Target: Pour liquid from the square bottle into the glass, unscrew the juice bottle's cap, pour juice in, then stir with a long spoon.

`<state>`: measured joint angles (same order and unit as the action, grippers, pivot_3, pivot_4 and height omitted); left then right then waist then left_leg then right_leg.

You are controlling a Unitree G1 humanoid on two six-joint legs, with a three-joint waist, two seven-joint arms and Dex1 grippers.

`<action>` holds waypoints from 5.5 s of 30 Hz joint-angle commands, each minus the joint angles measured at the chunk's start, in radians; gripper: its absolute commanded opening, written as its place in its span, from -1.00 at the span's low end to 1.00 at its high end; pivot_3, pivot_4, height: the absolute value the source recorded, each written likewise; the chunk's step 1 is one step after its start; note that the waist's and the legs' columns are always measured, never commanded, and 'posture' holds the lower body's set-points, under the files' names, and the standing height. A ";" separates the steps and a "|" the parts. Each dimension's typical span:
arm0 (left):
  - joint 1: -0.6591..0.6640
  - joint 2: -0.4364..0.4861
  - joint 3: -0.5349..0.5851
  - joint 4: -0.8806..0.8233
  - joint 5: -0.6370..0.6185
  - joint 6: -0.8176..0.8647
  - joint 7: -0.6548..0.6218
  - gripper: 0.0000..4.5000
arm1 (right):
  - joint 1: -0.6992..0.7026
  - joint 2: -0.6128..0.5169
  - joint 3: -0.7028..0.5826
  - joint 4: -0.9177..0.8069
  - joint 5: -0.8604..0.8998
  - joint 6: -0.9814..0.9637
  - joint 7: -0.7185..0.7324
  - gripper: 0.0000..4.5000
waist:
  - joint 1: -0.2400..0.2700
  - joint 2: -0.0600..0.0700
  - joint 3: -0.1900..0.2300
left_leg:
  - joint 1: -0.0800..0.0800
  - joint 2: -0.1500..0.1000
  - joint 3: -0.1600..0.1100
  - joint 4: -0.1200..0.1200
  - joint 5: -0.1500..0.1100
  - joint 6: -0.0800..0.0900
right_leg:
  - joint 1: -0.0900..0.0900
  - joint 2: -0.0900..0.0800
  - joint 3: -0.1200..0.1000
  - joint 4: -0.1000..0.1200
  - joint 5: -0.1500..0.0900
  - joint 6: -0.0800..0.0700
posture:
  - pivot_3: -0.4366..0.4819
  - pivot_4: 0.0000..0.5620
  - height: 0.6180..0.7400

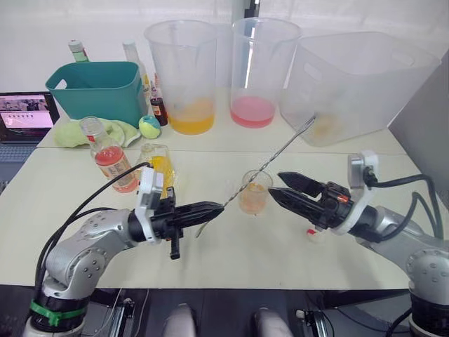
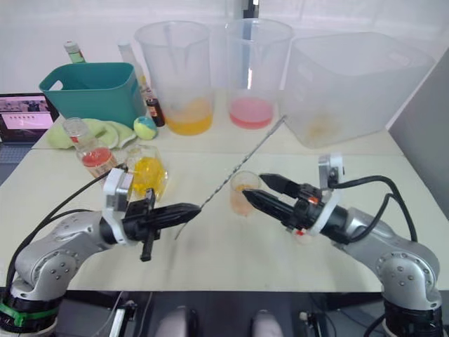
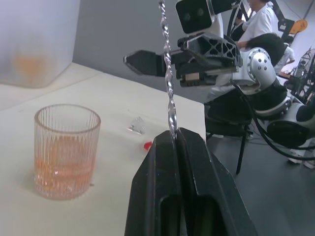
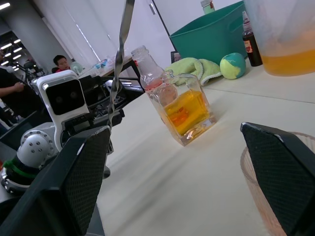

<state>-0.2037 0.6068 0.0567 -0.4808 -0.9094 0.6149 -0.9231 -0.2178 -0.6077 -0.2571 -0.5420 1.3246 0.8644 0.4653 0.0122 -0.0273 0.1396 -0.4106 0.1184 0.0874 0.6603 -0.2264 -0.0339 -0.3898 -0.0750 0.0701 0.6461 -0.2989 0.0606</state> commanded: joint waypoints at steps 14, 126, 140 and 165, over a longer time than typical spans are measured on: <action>-0.038 -0.037 -0.026 -0.028 0.031 -0.018 0.048 -1.00 | -0.104 0.056 0.036 -0.038 0.212 -0.061 -0.170 0.67 | -0.001 0.000 0.000 | -0.002 0.000 -0.001 0.000 0.000 0.000 | -0.001 0.001 0.000 0.000 0.000 0.000 | -0.05 -0.47 0.74; 0.075 -0.028 -0.045 0.030 0.351 -0.246 0.054 0.98 | -0.555 -0.013 0.159 0.328 -0.561 -0.007 0.280 -1.00 | -0.001 0.001 0.001 | -0.013 0.000 0.000 0.000 0.000 0.000 | -0.014 0.001 0.000 0.002 0.000 0.000 | -0.05 -0.47 0.74; 0.057 -0.032 -0.051 0.053 0.359 -0.249 0.056 0.98 | -0.582 0.027 0.118 0.397 -0.580 -0.050 0.257 -1.00 | 0.000 0.001 0.001 | -0.013 0.000 0.000 0.000 0.000 0.000 | -0.014 0.001 0.000 0.003 0.000 0.000 | -0.05 -0.47 0.74; 0.071 -0.025 -0.043 0.047 0.364 -0.252 0.060 0.98 | -0.551 0.112 0.093 0.329 -0.490 -0.039 0.226 -1.00 | 0.000 0.001 0.001 | -0.013 0.000 0.000 0.000 0.001 0.000 | -0.014 0.001 -0.001 0.003 0.000 0.000 | -0.05 -0.47 0.74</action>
<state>-0.1339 0.5777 0.0006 -0.4158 -0.5485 0.3755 -0.8648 -0.7643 -0.4978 -0.1393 -0.1717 0.8079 0.8221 0.6938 0.0118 -0.0258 0.1404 -0.4232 0.1184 0.0872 0.6601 -0.2259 -0.0344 -0.4043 -0.0745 0.0696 0.6490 -0.2986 0.0604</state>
